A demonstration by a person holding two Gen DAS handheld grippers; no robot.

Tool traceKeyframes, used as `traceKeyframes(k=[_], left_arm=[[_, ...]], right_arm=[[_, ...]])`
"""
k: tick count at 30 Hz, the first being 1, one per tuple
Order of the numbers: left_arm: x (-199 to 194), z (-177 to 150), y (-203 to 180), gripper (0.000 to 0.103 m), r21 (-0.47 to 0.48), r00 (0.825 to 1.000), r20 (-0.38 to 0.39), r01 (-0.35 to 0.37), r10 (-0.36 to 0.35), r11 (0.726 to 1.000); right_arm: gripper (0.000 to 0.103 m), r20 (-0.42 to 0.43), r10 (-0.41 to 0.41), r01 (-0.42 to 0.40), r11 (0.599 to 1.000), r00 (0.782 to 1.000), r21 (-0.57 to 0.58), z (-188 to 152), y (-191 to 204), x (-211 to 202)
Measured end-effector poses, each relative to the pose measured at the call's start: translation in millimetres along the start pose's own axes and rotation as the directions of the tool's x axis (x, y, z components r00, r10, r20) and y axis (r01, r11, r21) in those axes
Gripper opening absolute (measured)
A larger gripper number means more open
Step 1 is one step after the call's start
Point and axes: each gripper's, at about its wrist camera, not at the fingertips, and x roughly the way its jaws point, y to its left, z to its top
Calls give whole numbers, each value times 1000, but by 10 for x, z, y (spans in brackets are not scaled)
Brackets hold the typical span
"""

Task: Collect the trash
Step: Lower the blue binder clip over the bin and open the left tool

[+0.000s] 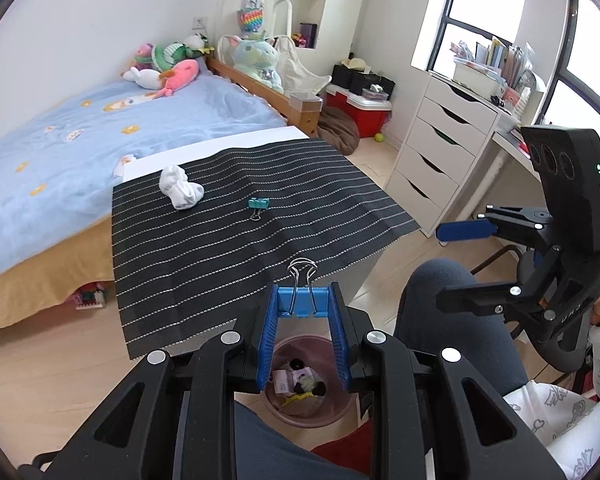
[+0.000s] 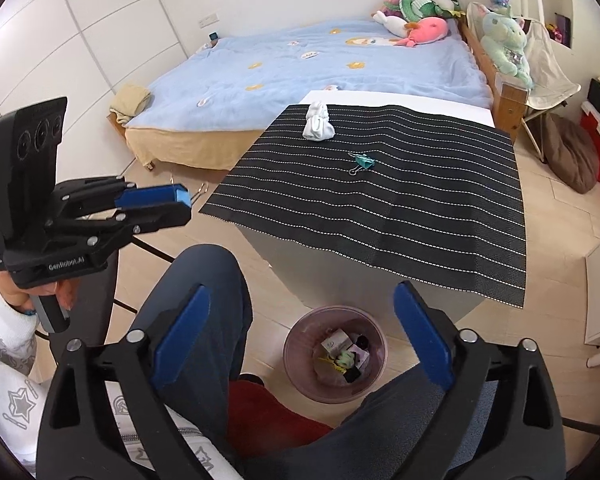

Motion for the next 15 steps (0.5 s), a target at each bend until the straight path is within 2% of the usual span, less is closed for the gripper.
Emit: traceKeyframes(k=[15], left_arm=[[53, 9, -132, 25, 49, 999, -21, 34, -33, 998]], right_arm=[[97, 29, -45, 44, 998, 999, 36, -1, -139, -135]])
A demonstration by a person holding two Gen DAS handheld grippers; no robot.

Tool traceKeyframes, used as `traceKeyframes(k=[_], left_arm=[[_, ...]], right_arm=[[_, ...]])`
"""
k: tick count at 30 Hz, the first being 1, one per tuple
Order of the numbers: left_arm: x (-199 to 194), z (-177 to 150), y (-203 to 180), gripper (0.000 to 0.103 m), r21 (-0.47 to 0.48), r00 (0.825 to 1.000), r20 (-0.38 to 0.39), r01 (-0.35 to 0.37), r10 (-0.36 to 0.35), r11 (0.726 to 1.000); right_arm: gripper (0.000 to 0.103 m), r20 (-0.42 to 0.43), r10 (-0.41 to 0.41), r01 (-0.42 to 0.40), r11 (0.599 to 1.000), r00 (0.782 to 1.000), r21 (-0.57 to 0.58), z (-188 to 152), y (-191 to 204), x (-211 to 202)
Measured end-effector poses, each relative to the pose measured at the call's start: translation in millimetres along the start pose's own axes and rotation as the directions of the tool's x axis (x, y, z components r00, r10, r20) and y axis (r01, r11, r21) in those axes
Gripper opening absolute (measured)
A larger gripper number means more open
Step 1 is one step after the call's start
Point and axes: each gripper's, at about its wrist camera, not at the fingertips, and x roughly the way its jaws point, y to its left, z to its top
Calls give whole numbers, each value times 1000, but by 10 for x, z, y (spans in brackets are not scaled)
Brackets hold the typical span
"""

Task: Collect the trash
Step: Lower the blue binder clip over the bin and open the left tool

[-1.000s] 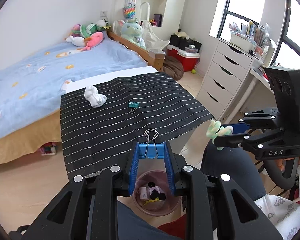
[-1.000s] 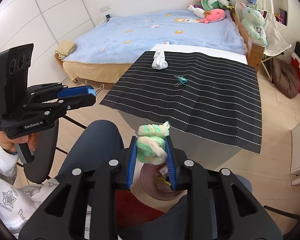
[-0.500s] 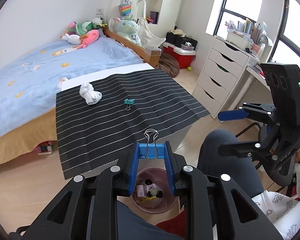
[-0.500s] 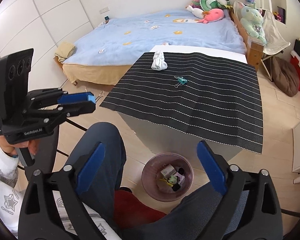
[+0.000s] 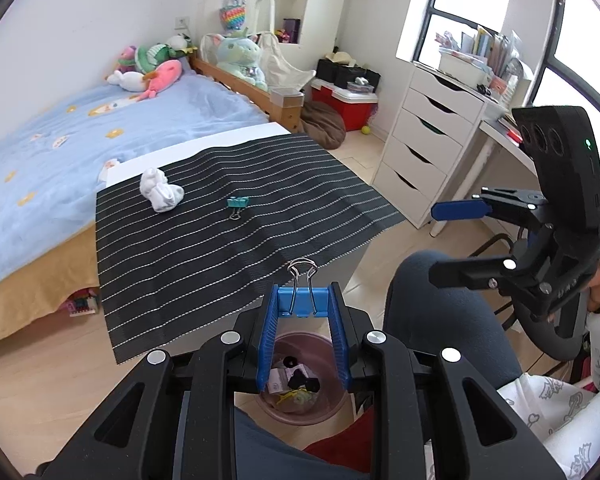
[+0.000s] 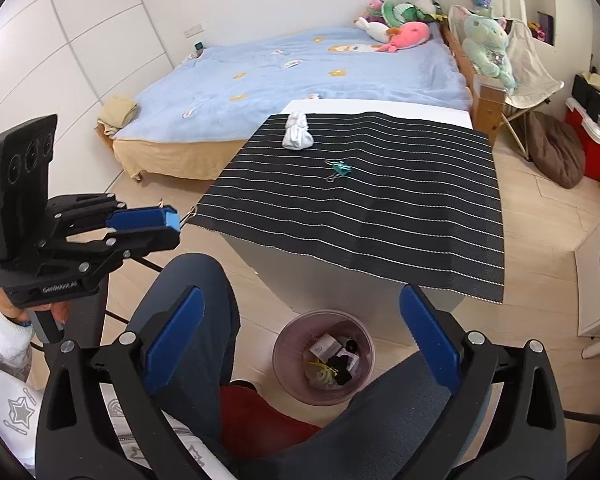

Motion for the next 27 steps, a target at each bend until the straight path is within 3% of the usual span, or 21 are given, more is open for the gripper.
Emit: traceKeyframes(k=[17, 18, 20, 23, 27], left_arm=[[104, 16, -180, 28, 57, 998, -28, 49, -48, 997], [119, 10, -183, 33, 59, 998, -33, 53, -51, 997], [131, -4, -185, 76, 52, 998, -25, 59, -58, 997], [132, -6, -151, 90, 30, 999, -4, 46, -46, 999], [146, -7, -72, 95, 1, 1000, 3, 5, -5, 1000]], right_arm=[[97, 26, -14, 12, 998, 1000, 55, -44, -201, -118], [97, 27, -14, 13, 998, 1000, 56, -44, -207, -122], [97, 28, -14, 12, 998, 1000, 61, -42, -215, -120], [97, 29, -14, 13, 998, 999, 62, -45, -215, -123], [97, 25, -12, 11, 998, 1000, 61, -57, -213, -112]])
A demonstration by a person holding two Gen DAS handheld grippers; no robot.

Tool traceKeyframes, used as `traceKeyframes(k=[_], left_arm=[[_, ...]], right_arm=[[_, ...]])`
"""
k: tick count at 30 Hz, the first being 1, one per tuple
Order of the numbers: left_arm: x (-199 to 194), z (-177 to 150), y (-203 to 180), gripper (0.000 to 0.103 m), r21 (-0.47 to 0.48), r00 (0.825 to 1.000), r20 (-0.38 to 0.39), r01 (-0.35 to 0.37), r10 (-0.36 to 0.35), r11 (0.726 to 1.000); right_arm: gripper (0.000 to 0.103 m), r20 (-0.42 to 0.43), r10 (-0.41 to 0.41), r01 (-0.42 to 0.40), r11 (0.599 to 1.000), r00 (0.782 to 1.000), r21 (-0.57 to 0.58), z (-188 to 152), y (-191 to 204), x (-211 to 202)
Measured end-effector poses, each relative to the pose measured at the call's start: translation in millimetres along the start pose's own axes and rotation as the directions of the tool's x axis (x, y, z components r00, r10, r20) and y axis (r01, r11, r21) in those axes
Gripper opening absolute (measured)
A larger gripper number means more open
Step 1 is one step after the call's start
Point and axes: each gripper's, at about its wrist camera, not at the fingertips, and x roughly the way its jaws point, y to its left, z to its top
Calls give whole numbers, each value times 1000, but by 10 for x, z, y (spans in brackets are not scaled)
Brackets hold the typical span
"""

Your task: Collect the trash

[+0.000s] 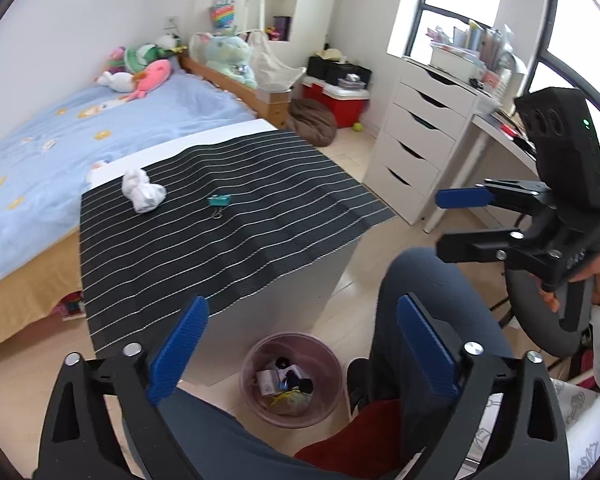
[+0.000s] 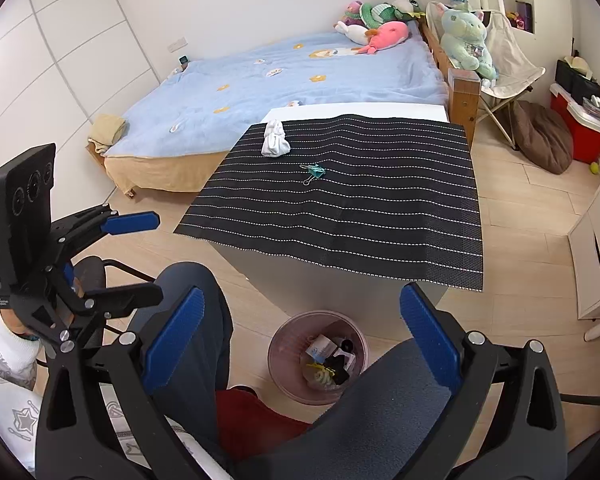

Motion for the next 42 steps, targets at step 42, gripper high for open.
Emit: traceKeyframes(k=[42], left_arm=[[-25, 126, 752, 95, -177, 992, 46, -111, 121, 978]], right_arm=[[98, -152, -48, 3, 960, 987, -281, 1339, 211, 1382]])
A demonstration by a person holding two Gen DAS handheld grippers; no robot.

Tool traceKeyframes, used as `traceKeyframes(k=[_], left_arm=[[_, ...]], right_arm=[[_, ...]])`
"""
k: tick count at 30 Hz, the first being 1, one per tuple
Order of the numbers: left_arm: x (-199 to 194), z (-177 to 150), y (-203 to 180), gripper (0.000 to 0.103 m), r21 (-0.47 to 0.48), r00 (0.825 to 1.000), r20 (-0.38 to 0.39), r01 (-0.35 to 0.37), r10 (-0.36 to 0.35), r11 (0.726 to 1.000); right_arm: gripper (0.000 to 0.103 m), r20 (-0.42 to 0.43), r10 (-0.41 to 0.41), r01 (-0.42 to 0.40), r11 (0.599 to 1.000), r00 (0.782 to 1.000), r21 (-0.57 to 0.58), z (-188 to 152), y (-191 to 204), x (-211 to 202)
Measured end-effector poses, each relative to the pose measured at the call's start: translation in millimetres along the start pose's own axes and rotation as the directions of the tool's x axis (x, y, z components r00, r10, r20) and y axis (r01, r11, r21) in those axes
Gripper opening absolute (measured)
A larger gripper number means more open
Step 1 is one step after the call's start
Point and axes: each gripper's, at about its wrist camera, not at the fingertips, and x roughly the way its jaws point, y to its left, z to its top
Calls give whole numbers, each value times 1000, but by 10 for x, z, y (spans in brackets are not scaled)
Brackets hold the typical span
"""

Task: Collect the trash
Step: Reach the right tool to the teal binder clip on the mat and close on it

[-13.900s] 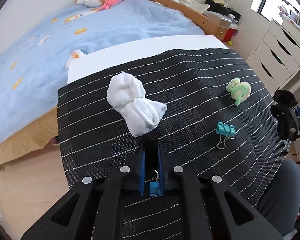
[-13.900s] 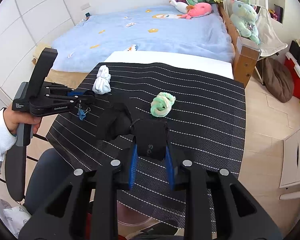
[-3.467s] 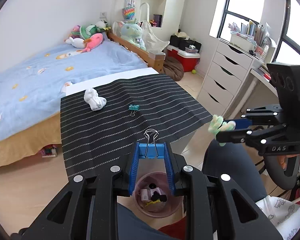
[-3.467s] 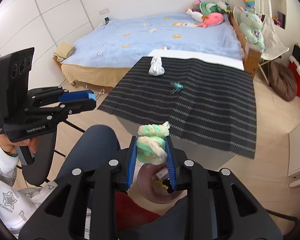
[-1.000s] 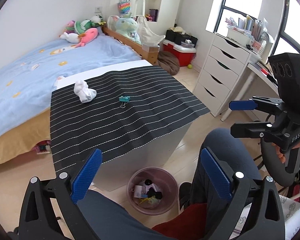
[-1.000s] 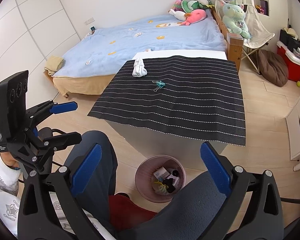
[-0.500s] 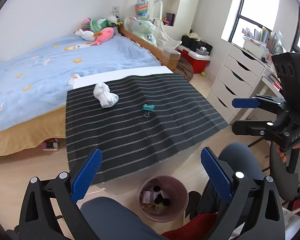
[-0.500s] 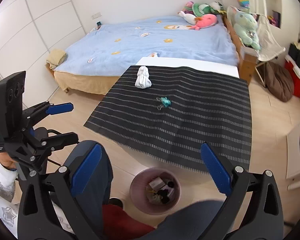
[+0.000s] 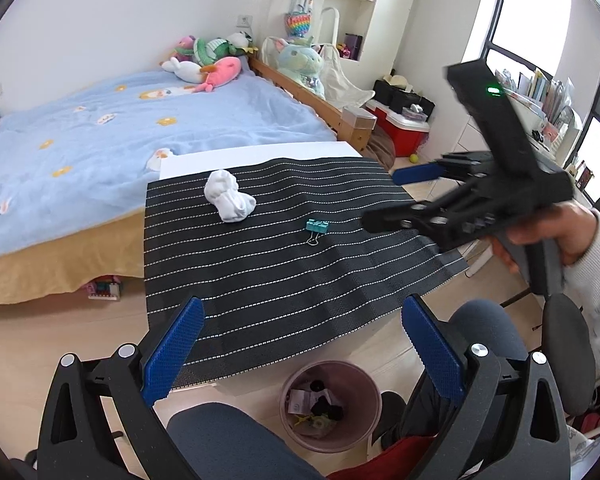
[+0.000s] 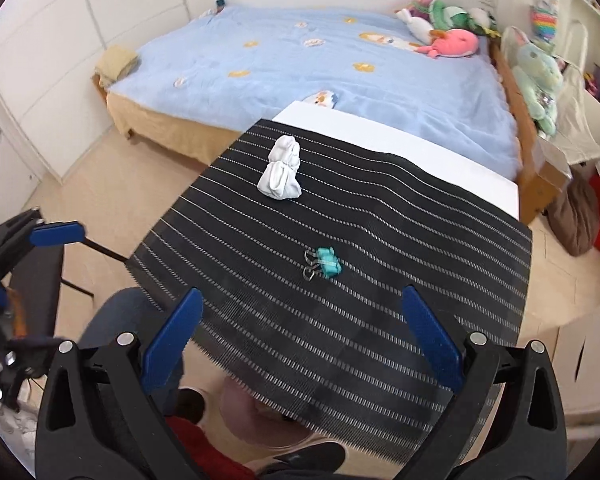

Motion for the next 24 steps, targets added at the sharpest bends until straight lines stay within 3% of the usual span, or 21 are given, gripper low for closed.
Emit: traceKeyframes(k=[11, 13, 18, 24], left_arm=[[33, -22, 122, 95, -31, 1000, -3, 0, 0, 1000], [49, -34, 151, 95, -40, 1000, -5, 0, 0, 999], [77, -58, 194, 95, -57, 1000, -12, 0, -1, 998], [119, -81, 236, 95, -76, 1000, -21, 4, -5, 997]], right_arm=[[96, -174, -19, 10, 999, 985, -52, 250, -106, 749], [83, -195, -21, 9, 998, 981, -60, 255, -107, 839], [62, -246, -30, 13, 997, 969, -70, 240, -116, 1039], [47, -240, -54, 36, 996, 969, -77, 203, -138, 1038]])
